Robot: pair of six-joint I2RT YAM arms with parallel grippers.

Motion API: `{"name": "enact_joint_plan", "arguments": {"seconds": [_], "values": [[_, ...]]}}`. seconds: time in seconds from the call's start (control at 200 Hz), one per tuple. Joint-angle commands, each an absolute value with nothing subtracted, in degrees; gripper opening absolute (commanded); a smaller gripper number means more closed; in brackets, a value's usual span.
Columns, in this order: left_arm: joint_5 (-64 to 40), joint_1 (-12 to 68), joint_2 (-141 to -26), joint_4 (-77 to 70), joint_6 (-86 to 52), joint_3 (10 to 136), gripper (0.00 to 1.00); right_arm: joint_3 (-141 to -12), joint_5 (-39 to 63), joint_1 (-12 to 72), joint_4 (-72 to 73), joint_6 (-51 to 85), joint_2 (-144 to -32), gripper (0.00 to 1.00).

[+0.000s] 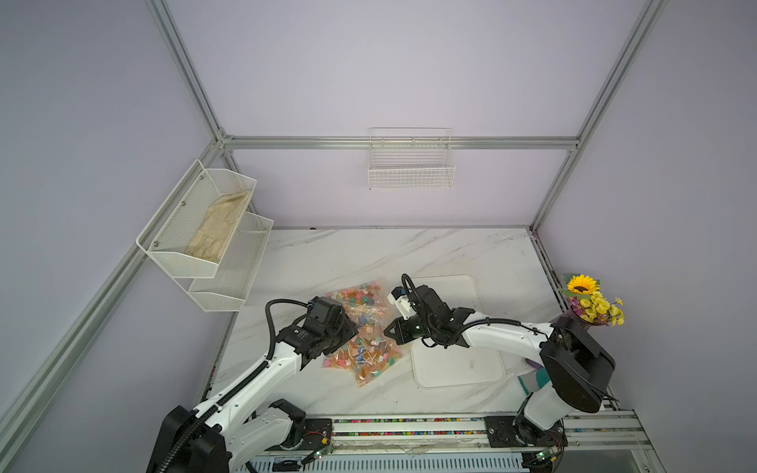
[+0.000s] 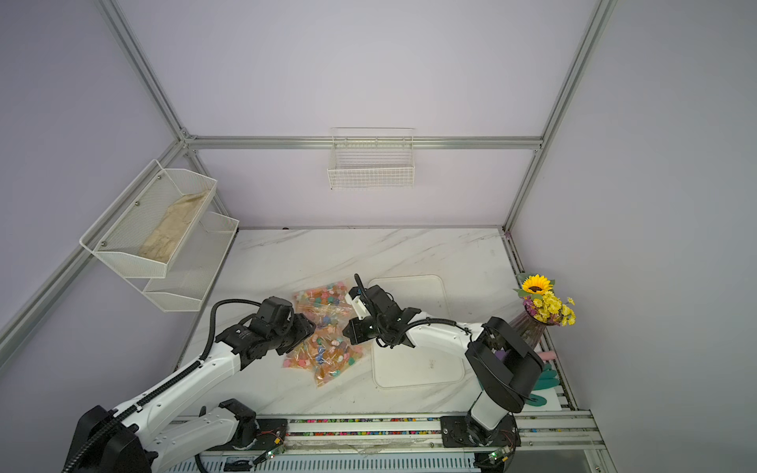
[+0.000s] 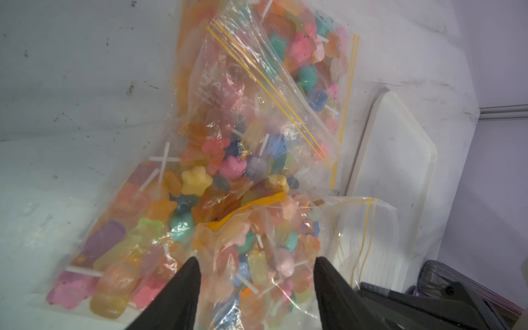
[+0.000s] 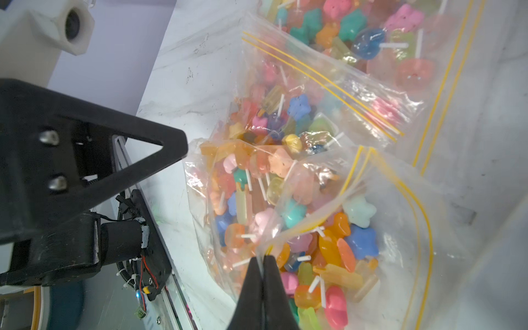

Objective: Pour candies out of the ziploc bag
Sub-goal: Pick up the ziploc bag from the center of the board.

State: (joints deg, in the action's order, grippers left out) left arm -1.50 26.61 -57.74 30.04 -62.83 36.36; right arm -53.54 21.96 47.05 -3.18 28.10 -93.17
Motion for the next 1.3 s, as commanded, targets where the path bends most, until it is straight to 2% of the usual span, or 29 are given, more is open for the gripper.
{"name": "enact_joint_plan", "arguments": {"seconds": [0.0,0.295,0.415,0.775,0.985,1.295], "values": [[-2.7,26.1,-53.04,28.31,-65.2,31.06,0.68,-53.17,21.62,47.29,-1.32,28.52,-93.99,0.05],[-3.66,26.7,-44.41,26.56,-71.04,22.91,0.62,-53.79,21.44,47.31,-0.75,28.54,-94.95,0.06],[-3.87,27.83,-44.56,25.22,-72.38,21.46,0.59,-54.14,21.45,47.37,-0.7,28.65,-95.1,0.06],[-3.16,30.85,-49.88,18.87,-74.09,20.52,0.37,-54.39,20.92,47.32,-0.88,29.0,-94.95,0.06],[-2.05,30.94,-51.29,18.19,-73.75,20.21,0.35,-54.58,20.71,47.32,-1.08,29.02,-94.69,0.06],[-1.63,30.9,-51.76,18.59,-73.39,20.87,0.1,-54.91,20.92,47.36,-0.92,29.01,-95.26,0.06]]}}
